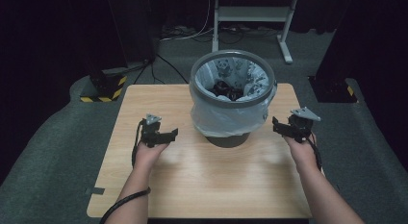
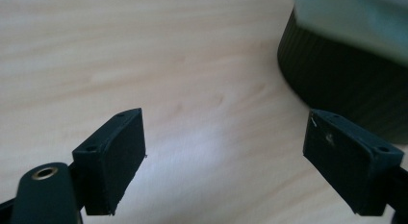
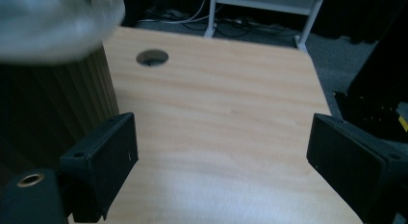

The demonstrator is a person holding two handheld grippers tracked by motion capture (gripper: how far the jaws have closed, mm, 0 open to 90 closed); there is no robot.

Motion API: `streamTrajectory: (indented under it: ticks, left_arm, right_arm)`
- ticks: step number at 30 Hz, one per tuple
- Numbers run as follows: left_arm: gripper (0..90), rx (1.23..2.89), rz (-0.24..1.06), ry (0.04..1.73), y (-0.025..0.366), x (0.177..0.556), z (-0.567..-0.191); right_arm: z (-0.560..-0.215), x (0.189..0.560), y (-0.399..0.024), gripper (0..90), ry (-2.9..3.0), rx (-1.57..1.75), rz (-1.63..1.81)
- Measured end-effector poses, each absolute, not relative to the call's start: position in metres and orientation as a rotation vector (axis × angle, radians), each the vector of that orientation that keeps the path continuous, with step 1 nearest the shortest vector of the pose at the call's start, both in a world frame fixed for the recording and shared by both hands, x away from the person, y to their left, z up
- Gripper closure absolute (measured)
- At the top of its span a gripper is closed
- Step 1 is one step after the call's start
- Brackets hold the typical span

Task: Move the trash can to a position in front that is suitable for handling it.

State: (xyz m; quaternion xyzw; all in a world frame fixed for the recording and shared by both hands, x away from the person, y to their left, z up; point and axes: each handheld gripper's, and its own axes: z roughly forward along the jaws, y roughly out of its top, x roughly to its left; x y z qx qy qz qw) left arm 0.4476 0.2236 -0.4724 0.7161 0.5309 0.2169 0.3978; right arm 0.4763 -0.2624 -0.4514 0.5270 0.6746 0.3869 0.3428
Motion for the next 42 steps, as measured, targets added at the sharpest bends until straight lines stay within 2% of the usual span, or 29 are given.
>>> streamTrajectory:
  ticks: [4, 8, 12, 17, 22, 25, 27, 28, 30, 34, 37, 40, 42]
  left_arm:
    - [14.8, 1.764, 0.53, 1.337, 0.216, 0.466, -0.454]
    - [14.9, 1.744, 0.569, 1.312, 0.206, 0.482, -0.436]
    - [15.1, 1.677, 0.554, 1.305, 0.196, 0.499, -0.422]
    - [15.1, 1.646, 0.611, 1.315, 0.186, 0.517, -0.411]
    - [15.5, 1.622, 0.589, 1.304, 0.17, 0.531, -0.409]
    - [15.5, 1.612, 0.579, 1.275, 0.161, 0.535, -0.411]
    - [20.6, 1.613, 0.607, 1.27, 0.157, 0.536, -0.41]
    - [25.6, 1.614, 0.576, 1.259, 0.158, 0.536, -0.41]
    - [26.5, 1.613, 0.575, 1.252, 0.157, 0.535, -0.41]
    - [36.4, 1.603, 0.558, 1.247, 0.155, 0.533, -0.41]
    - [38.6, 1.606, 0.546, 1.258, 0.154, 0.532, -0.409]
    - [47.3, 1.612, 0.559, 1.268, 0.15, 0.529, -0.406]
    - [49.5, 1.614, 0.56, 1.275, 0.147, 0.527, -0.405]
  right_arm:
    - [-0.435, 0.484, -0.261, 10.8, 1.741, 1.346, 1.015]
    - [-0.417, 0.496, -0.257, 10.9, 1.741, 1.308, 1.037]
    - [-0.412, 0.506, -0.251, 10.9, 1.745, 1.277, 1.043]
    - [-0.408, 0.521, -0.243, 11.1, 1.716, 1.284, 1.062]
    - [-0.403, 0.533, -0.236, 11.4, 1.711, 1.274, 1.049]
    - [-0.401, 0.538, -0.231, 14.7, 1.708, 1.274, 1.059]
    - [-0.401, 0.539, -0.228, 18.5, 1.724, 1.266, 1.093]
    - [-0.402, 0.539, -0.225, 25.7, 1.757, 1.231, 1.107]
    - [-0.403, 0.539, -0.225, 27.3, 1.765, 1.22, 1.117]
    - [-0.404, 0.535, -0.223, 37.3, 1.799, 1.176, 1.171]
    - [-0.404, 0.534, -0.222, 39.1, 1.797, 1.168, 1.171]
    - [-0.404, 0.533, -0.221, 42.9, 1.8, 1.172, 1.184]
    - [-0.405, 0.531, -0.221, 45.3, 1.793, 1.165, 1.187]
